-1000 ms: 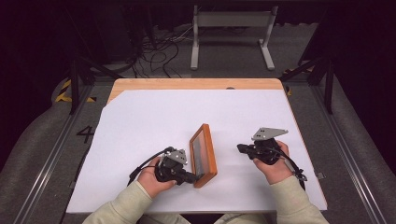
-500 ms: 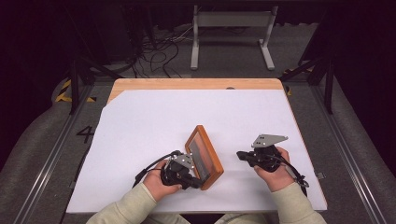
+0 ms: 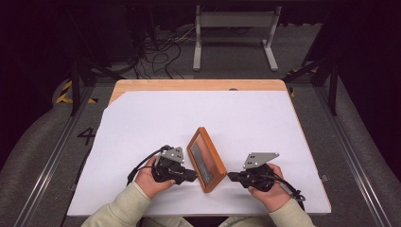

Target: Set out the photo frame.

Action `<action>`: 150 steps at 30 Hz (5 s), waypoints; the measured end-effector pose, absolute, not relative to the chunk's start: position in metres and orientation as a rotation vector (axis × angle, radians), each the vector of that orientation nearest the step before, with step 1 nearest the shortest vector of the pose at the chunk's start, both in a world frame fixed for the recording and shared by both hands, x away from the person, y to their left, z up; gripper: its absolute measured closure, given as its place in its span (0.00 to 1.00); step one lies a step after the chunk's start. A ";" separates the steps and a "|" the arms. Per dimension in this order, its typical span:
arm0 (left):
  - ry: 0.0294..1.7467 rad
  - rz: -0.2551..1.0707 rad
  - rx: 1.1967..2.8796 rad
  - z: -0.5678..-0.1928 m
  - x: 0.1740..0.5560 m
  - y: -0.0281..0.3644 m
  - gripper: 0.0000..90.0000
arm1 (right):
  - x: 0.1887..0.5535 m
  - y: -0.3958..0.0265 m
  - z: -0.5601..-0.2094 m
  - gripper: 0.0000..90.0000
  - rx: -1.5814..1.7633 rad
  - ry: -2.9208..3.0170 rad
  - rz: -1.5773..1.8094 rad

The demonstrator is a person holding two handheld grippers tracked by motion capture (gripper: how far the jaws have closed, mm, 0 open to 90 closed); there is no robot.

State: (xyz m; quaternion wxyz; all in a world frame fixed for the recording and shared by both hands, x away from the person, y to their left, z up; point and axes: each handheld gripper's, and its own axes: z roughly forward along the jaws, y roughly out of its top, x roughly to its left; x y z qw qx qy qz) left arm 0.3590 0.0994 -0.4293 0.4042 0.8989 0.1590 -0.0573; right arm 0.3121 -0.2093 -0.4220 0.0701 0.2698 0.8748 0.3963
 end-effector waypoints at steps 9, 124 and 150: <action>0.513 -0.069 2.198 -0.425 0.370 0.127 0.86 | 0.294 -0.184 -0.435 1.00 0.746 2.739 1.206; 0.914 0.280 2.074 -0.440 0.380 0.252 0.45 | 0.365 -0.324 -0.414 0.32 1.020 2.294 1.210; 0.961 0.255 2.114 -0.459 0.387 0.255 0.42 | 0.378 -0.342 -0.447 0.25 1.151 2.285 1.147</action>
